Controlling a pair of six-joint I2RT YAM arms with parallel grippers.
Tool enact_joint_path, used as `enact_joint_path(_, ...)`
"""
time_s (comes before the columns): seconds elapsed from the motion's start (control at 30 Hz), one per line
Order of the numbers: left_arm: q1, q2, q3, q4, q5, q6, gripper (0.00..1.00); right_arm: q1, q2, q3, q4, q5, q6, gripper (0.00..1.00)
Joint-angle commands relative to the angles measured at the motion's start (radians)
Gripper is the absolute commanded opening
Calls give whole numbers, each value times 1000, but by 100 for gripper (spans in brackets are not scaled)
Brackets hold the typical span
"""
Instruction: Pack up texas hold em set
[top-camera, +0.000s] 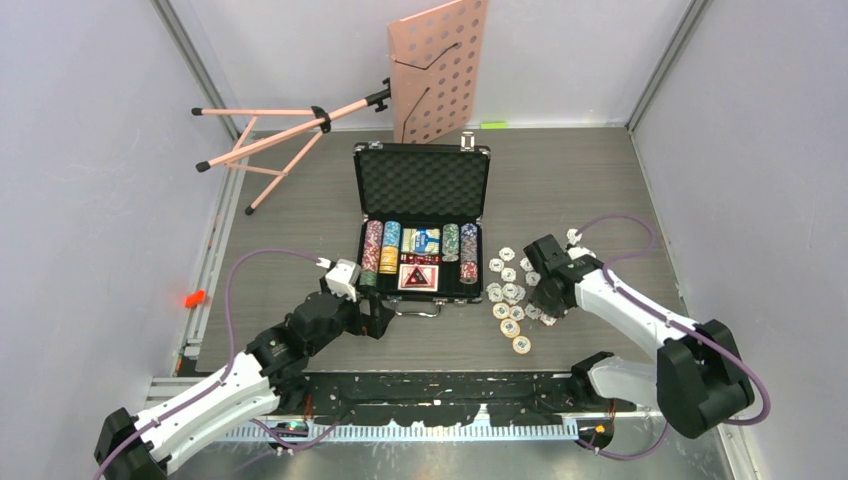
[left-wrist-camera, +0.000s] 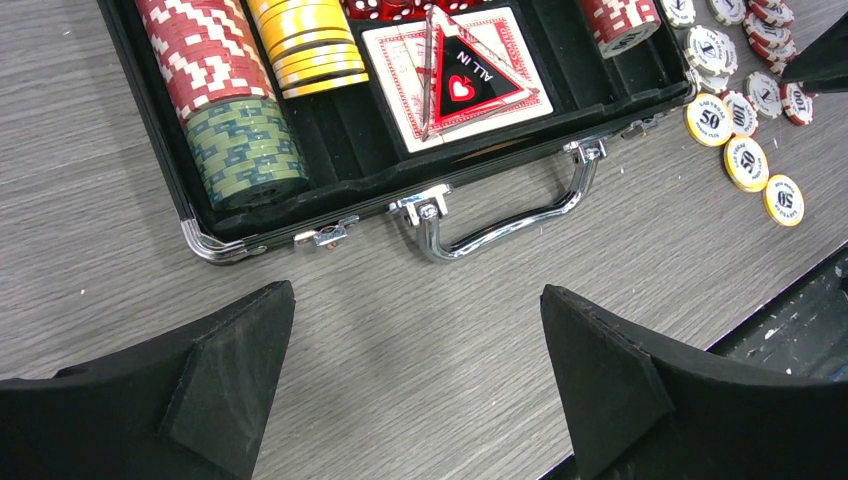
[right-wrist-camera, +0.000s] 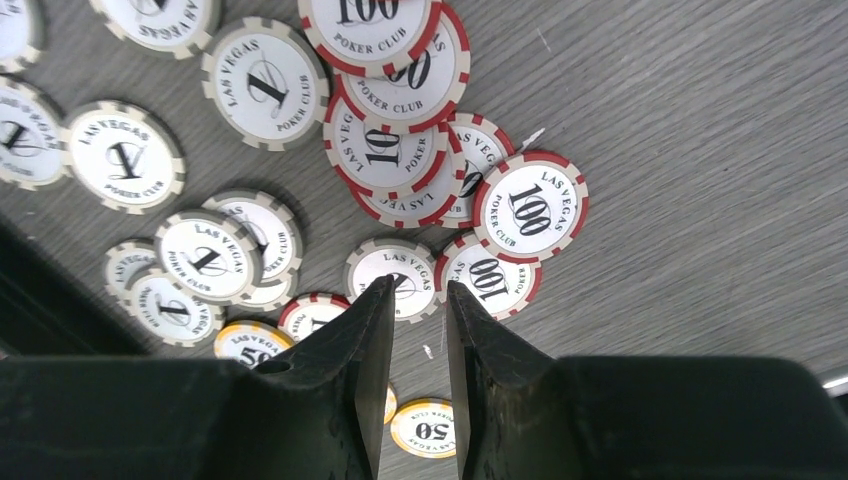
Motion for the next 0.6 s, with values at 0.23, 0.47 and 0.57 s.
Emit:
enact_joint_path(0.23, -5, -7, 26, 54, 4, 6, 97, 2, 62, -9, -46, 91, 94, 15)
enact_joint_path(0.47, -5, -5, 25, 55, 5, 6, 97, 1, 38, 30, -129, 151, 123, 12)
enact_joint_path(0.57, -5, -8, 24, 56, 5, 7, 97, 2, 13, 31, -104, 115, 93, 19)
